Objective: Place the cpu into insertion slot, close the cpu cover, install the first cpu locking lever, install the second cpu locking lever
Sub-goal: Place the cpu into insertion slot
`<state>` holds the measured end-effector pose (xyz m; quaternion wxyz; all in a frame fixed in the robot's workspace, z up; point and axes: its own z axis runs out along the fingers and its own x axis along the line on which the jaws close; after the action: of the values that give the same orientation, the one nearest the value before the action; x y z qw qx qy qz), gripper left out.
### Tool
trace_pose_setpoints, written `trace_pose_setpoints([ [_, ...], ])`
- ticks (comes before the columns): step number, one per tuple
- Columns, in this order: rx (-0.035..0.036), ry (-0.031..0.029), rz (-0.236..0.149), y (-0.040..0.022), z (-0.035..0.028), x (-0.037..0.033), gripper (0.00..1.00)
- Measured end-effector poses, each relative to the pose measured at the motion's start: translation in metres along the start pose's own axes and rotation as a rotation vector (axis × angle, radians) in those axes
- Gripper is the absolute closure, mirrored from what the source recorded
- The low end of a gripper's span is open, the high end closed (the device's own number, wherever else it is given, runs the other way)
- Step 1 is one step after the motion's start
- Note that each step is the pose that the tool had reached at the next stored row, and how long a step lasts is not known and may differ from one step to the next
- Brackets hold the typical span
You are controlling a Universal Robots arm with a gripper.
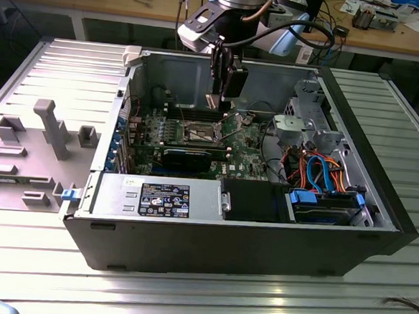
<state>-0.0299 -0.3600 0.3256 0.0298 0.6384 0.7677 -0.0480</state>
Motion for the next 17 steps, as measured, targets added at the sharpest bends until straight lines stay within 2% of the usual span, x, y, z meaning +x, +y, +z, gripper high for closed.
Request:
trace_pose_setpoints([
  [17, 0.0010, 0.0004, 0.009, 0.0000, 0.0003, 0.0000, 0.45],
])
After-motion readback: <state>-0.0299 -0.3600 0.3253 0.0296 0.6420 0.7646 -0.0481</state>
